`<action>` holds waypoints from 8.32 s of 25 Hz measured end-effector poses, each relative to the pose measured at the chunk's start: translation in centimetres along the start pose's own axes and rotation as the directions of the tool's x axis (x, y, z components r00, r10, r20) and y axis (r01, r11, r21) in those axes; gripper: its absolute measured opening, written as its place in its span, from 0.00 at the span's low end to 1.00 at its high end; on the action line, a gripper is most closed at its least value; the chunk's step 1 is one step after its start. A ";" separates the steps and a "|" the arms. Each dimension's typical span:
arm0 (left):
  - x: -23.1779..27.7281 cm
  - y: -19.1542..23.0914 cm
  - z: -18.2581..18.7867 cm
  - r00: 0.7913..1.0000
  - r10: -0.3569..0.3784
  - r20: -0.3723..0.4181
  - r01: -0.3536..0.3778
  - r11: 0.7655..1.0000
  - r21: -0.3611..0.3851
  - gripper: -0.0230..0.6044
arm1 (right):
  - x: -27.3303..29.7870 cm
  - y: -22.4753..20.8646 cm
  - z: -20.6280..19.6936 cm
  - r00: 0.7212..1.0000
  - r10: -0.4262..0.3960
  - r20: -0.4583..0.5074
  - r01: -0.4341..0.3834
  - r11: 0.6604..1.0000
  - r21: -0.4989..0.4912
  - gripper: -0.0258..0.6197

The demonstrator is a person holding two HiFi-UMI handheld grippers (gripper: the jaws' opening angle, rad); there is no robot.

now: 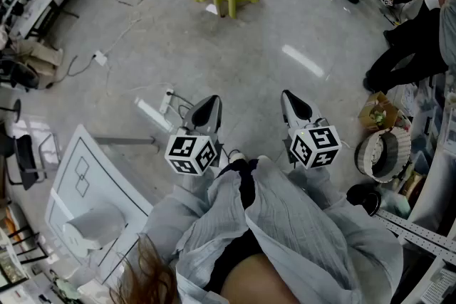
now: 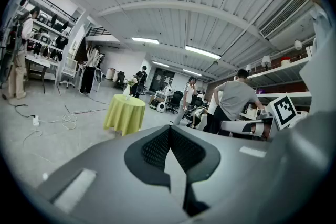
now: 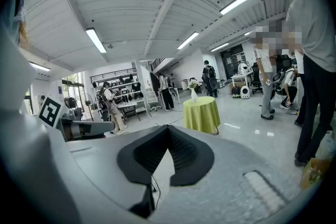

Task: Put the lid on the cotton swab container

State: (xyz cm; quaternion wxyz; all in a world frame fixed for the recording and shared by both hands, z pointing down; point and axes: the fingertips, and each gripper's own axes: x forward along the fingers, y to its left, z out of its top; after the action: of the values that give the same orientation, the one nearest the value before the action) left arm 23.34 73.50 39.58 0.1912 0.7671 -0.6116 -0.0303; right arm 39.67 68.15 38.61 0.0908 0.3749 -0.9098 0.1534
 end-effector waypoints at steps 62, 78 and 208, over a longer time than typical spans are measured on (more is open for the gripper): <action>22.5 13.8 8.5 0.985 0.162 0.059 -0.161 0.987 -0.021 0.06 | 27.0 -12.4 9.5 0.989 0.142 -0.044 -0.142 0.990 0.004 0.04; 24.9 16.7 7.9 0.984 0.175 0.022 -0.174 0.984 -0.031 0.06 | 29.9 -13.5 8.5 0.987 0.135 -0.085 -0.133 0.991 0.024 0.04; 85.7 57.1 25.3 0.857 -0.325 -0.401 0.355 0.935 0.000 0.06 | 93.5 -38.7 19.7 0.928 -0.245 -0.280 0.325 0.901 0.289 0.04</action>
State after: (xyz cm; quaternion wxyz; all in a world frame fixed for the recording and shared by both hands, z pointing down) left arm -15.25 -24.60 51.13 0.2737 0.8597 -0.4160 0.1140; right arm 0.46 -25.91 54.54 0.1561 0.4937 -0.7886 0.3318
